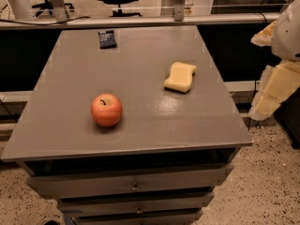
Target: Pick apple
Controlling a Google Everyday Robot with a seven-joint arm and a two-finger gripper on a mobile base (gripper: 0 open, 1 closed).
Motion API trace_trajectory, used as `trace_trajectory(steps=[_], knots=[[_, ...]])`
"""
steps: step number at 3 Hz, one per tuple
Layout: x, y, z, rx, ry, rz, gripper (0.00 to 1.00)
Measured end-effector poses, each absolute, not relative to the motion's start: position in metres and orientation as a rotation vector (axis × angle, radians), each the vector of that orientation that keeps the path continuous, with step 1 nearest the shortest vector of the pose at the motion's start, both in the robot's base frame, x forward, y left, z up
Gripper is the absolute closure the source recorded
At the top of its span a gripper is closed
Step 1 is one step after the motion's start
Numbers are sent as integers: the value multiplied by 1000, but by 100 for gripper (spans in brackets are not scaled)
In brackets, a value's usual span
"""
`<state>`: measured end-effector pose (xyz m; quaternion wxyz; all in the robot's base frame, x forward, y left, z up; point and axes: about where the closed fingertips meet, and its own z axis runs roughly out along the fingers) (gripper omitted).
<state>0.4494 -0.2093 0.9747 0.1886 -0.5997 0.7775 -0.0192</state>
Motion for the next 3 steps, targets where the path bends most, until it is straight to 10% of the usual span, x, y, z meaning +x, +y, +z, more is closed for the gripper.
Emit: trace_trajectory(steps=[3], knots=[[482,-62,945,-1563,1834,340,0]])
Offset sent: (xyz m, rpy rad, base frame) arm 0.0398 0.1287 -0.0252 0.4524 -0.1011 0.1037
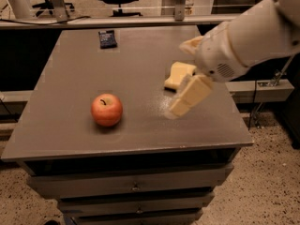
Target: Pick apple
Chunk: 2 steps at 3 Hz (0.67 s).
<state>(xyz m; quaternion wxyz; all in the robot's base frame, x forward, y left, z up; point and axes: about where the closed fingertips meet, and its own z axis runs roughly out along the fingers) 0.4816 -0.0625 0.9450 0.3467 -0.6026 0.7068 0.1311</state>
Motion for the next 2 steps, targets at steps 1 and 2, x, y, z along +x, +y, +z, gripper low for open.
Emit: trace_trajectory(steps=[1,2], knots=[[486,10,925,-1566,1683,506,0],[484,66,901,-1579,1586,643,0]])
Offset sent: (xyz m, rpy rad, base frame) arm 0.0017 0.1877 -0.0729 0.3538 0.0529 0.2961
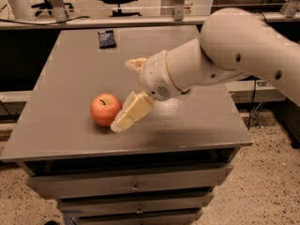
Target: Pick apple
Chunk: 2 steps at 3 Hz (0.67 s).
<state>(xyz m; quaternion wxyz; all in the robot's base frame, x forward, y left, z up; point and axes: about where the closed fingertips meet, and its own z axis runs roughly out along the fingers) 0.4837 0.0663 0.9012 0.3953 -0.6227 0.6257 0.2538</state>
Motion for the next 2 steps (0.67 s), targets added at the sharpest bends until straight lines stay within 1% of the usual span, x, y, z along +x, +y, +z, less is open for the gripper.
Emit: trace_trajectory(steps=[1,2], knots=[[484,96,881,-1575,1548,743,0],[482,113,864,-1574,1533,807,0]])
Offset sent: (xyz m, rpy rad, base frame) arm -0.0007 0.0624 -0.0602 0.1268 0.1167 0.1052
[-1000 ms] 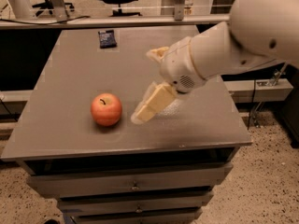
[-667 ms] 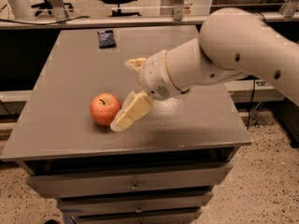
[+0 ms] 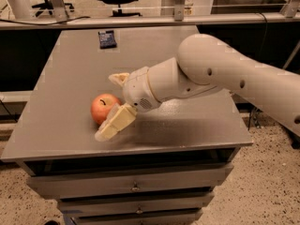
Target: Pick apple
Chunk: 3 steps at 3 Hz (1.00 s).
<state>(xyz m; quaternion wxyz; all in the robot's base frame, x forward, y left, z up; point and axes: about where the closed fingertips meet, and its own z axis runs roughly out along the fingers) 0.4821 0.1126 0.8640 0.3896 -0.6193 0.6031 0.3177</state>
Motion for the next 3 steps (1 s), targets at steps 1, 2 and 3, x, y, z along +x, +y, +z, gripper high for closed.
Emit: trace_trajectory(steps=[1,2,3], knots=[[483,119,850,-1566,1538,849,16],[484,121,843,-1550,1540,874,40],[486,117,841,-1527,1546,884,63]])
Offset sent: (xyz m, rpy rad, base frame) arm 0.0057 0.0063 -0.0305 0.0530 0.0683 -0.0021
